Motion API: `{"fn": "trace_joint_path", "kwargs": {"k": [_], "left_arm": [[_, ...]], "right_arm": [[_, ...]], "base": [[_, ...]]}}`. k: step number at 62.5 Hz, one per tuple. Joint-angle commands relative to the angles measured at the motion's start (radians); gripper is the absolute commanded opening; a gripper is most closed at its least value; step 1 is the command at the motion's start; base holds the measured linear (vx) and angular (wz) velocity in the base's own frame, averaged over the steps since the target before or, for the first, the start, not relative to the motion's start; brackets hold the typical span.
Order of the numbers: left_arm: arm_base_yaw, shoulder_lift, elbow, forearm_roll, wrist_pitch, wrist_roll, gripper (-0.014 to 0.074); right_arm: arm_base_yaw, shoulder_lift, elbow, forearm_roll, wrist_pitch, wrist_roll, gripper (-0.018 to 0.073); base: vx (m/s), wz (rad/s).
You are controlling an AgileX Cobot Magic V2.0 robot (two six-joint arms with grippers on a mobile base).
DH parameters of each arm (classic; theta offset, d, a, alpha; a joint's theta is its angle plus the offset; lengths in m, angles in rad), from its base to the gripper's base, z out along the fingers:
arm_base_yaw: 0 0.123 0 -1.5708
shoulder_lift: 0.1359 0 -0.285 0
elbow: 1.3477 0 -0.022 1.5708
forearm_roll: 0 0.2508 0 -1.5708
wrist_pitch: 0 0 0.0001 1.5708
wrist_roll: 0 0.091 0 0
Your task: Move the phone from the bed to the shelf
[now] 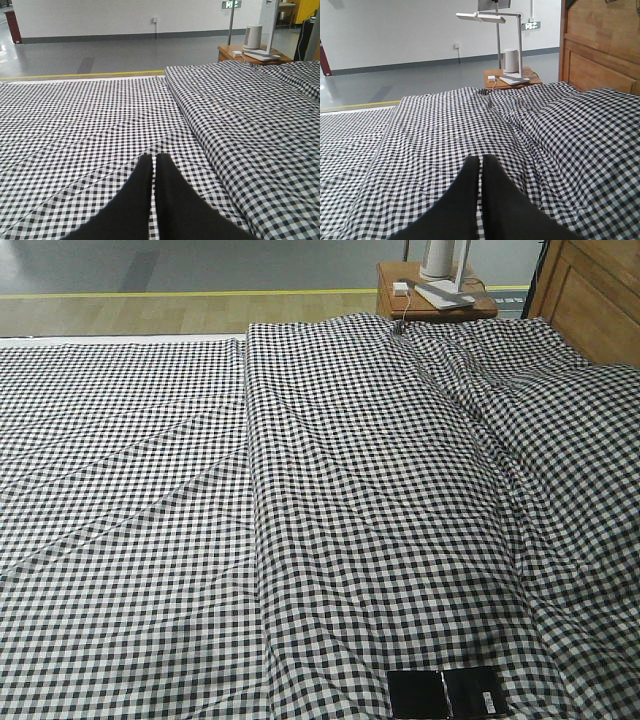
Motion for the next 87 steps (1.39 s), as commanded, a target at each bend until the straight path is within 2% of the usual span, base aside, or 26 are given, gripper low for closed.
{"fn": "trace_joint_path", "kwargs": {"k": [1,81,87], "left_arm": [[-0.003,-0.005,0.001,-0.006,-0.068,-0.004,0.0001],[-0.003,-0.005,0.001,-0.006,-0.068,-0.004,0.0001],[-0.003,-0.005,0.001,-0.006,-0.068,-0.004,0.0001]], "right_arm": [[-0.003,-0.007,0.007,-0.012,-0.073,-0.004,-0.0004],[-0.003,-0.007,0.007,-0.012,-0.079,-0.004,-0.0004],[-0.003,-0.007,0.007,-0.012,-0.117,-0.004,-0.0004]], "base": [[0.0,0.0],[0.0,0.0],[0.0,0.0]]}}
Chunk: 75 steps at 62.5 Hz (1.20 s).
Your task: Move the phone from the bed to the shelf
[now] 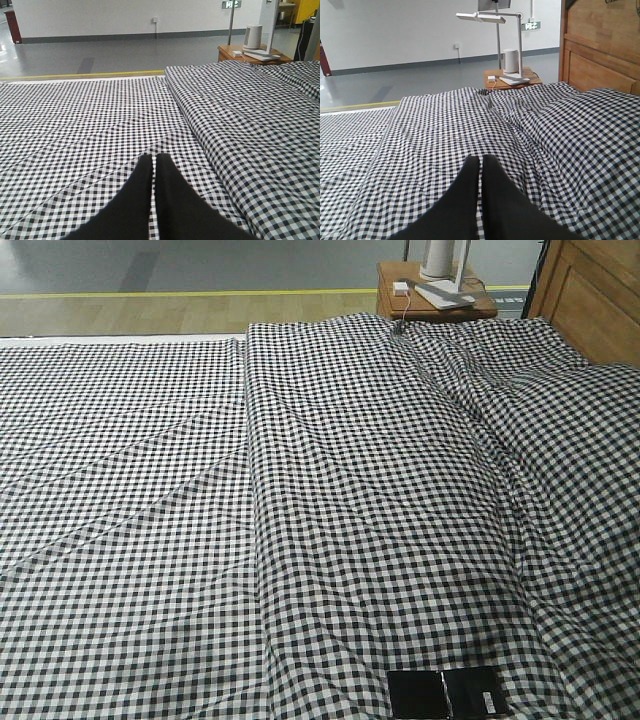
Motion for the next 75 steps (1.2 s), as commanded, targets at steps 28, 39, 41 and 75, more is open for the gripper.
{"fn": "trace_joint_path", "kwargs": {"k": [28,39,41,75], "left_arm": [[-0.003,-0.005,0.001,-0.006,-0.068,-0.004,0.0001],[-0.003,-0.005,0.001,-0.006,-0.068,-0.004,0.0001],[-0.003,-0.005,0.001,-0.006,-0.068,-0.004,0.0001],[-0.003,-0.005,0.001,-0.006,-0.068,-0.004,0.0001]], "right_arm": [[-0.003,-0.007,-0.08,-0.012,-0.427,-0.071,-0.0004],[-0.003,0.013,-0.239,-0.012,-0.374,-0.122,-0.0004],[-0.003,0.026,-0.274,-0.012,-0.36,-0.12,-0.0004],[-0.003,0.452,-0.759,-0.012,0.004,-0.12,0.0049]], "base": [[0.0,0.0],[0.0,0.0],[0.0,0.0],[0.0,0.0]]}}
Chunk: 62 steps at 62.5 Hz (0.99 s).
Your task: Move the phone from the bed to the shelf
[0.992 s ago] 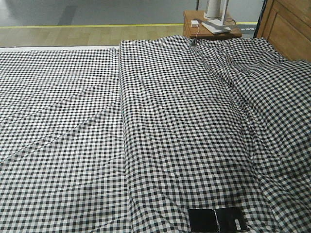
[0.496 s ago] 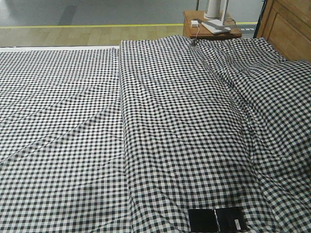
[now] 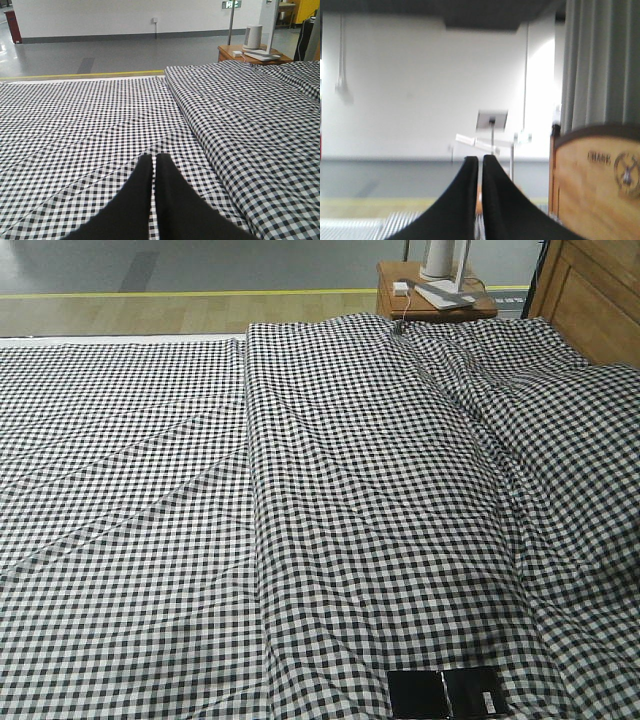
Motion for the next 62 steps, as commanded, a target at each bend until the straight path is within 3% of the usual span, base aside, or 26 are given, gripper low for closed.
{"fn": "trace_joint_path", "kwargs": {"k": [1,11,30,62], "left_arm": [[-0.003,-0.005,0.001,-0.006,-0.068,-0.004,0.0001],[-0.003,-0.005,0.001,-0.006,-0.068,-0.004,0.0001],[-0.003,-0.005,0.001,-0.006,-0.068,-0.004,0.0001],[-0.003,-0.005,0.001,-0.006,-0.068,-0.004,0.0001]], "right_arm": [[-0.003,0.099,-0.082,-0.012,0.024,-0.01,0.0056],[-0.003,0.222,-0.118,-0.012,0.065,-0.009,0.0196],[-0.003,0.369,-0.115,-0.012,0.14,-0.001,0.073],[-0.003,0.388,-0.115,-0.012,0.148,-0.001,0.064]], "base": [[0.0,0.0],[0.0,0.0],[0.0,0.0],[0.0,0.0]]}}
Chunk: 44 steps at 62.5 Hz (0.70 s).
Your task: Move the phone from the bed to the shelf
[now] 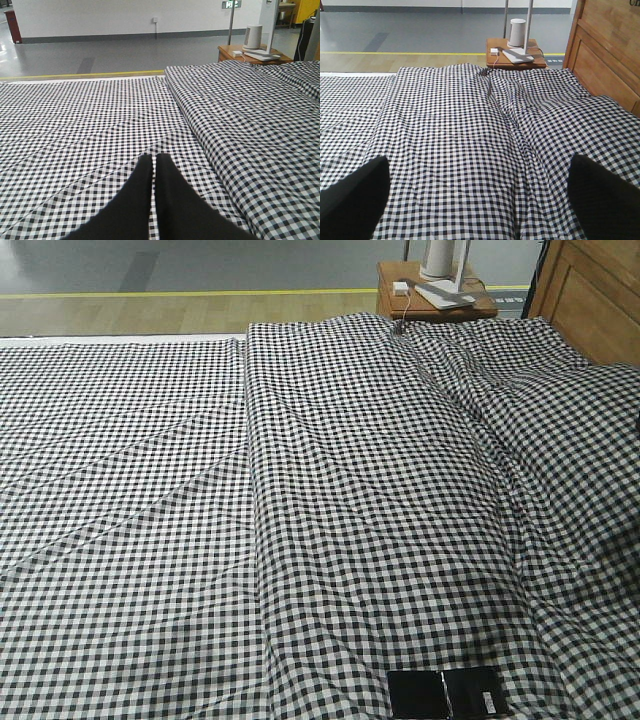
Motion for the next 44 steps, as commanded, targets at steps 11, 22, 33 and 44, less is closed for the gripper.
{"fn": "trace_joint_path", "kwargs": {"k": [11,22,33,44], "left_arm": [[-0.003,-0.005,0.001,-0.006,-0.068,-0.004,0.0001],[-0.003,-0.005,0.001,-0.006,-0.068,-0.004,0.0001],[-0.003,-0.005,0.001,-0.006,-0.068,-0.004,0.0001],[-0.003,-0.005,0.001,-0.006,-0.068,-0.004,0.0001]], "right_arm": [[-0.003,0.0,-0.031,-0.012,-0.083,-0.004,0.0576],[-0.003,0.018,-0.034,-0.012,-0.072,-0.004,0.0575],[-0.004,0.114,-0.086,-0.012,0.014,0.027,0.0575],[-0.006,0.276,-0.205,-0.012,0.155,0.082,0.0575]], "base": [[0.0,0.0],[0.0,0.0],[0.0,0.0],[0.0,0.0]]}}
